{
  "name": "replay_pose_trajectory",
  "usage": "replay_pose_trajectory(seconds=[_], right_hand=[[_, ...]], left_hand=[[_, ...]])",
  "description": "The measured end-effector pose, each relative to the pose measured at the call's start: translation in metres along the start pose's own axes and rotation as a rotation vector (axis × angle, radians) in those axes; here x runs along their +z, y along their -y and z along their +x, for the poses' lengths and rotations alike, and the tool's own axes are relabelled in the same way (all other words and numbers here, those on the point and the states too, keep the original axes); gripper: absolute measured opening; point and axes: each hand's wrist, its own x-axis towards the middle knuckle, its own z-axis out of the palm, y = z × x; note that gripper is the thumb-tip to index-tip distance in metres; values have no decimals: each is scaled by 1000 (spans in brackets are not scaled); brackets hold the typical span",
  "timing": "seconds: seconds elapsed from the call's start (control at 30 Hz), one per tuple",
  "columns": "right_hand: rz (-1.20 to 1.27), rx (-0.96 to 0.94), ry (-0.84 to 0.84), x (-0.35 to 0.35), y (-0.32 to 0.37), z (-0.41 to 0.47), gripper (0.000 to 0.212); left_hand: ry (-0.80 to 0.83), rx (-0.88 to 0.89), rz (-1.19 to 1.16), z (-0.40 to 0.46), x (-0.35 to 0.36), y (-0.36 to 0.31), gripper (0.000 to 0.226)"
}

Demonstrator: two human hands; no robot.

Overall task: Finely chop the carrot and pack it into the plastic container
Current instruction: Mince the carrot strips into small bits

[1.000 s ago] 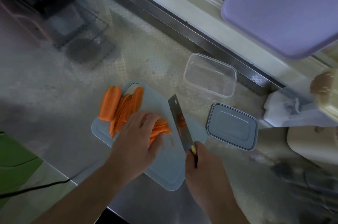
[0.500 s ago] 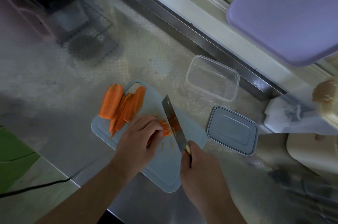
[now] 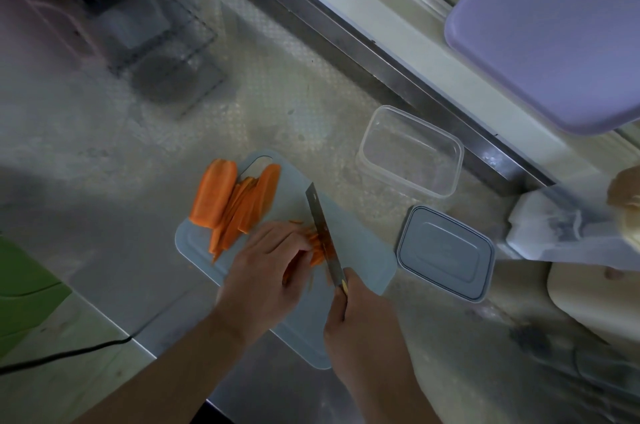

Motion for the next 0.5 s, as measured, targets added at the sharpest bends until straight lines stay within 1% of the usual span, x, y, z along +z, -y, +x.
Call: replay_pose_trajectory(seconds=[0.13,0.23,0.33,0.5], right_hand=[[73,-12,-37,-3,3,2,19],[104,-14,-30,-10,3,-5,24],[74,-20,-7,-13,2,-11,24],[-15,1,13,-7,4,-10,14]], left_hand=[[5,-7,-14,0,-1,-1,9],[9,-9,-9,1,-2,0,9],[5,-2,-6,1,-3,-1,7],[15,2,-16,1,-4,-2,4]])
